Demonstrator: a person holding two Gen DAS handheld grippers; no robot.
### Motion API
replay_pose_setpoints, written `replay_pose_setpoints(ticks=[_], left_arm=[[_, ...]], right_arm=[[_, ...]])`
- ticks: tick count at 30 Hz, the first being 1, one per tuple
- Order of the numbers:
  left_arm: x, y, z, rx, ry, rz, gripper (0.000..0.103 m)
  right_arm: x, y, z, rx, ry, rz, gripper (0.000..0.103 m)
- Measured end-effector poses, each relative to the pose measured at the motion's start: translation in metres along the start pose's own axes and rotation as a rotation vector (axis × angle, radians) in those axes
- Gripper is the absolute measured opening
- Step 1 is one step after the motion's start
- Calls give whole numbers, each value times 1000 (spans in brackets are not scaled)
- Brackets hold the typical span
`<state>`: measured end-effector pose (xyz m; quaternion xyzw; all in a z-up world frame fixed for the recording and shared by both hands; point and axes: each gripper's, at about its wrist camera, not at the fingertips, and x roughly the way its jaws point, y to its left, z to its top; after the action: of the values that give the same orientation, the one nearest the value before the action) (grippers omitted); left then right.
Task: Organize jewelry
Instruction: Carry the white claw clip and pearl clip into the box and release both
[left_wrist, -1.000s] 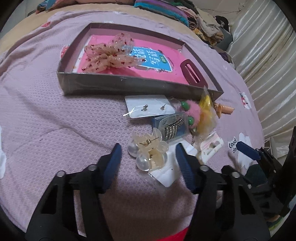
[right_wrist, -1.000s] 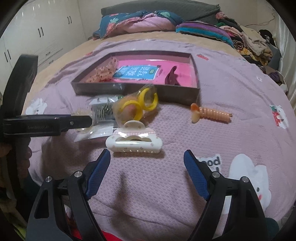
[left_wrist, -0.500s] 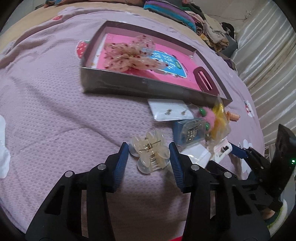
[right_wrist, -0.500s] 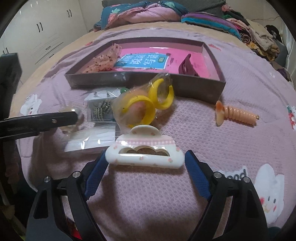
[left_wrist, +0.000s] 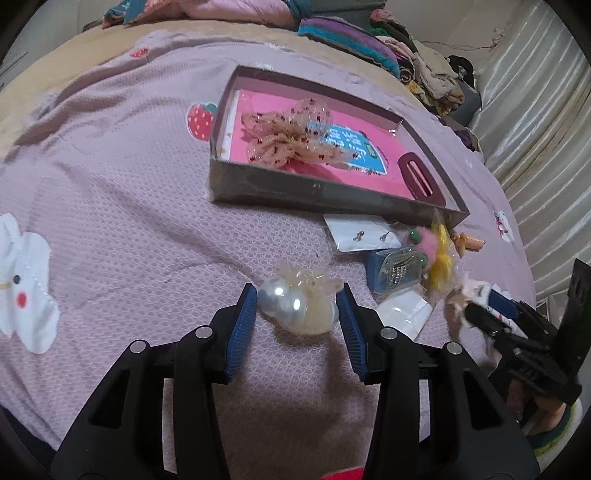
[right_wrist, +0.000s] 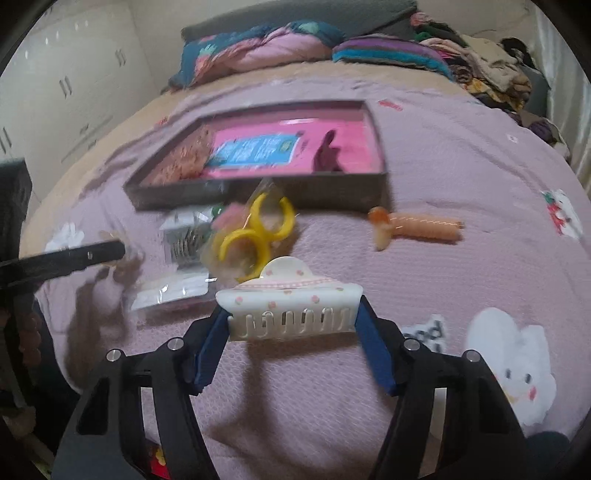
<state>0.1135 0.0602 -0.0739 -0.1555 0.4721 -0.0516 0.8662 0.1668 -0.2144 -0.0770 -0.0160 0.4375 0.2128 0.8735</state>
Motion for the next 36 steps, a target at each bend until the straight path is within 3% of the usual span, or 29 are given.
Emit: replay_pose_setpoints(ticks=[3,18,36], left_arm=[[-3,-3,2,5,-10,1,36],[-32,-41,25,87,-89,-21,36],[-44,-77,78,153,-166,-59,36]], right_arm=[[-13,-7,2,17,-34,-30,65],[-67,-28,19,77,-167,-15,65],[-91,-33,50,77,-250,-31,65]])
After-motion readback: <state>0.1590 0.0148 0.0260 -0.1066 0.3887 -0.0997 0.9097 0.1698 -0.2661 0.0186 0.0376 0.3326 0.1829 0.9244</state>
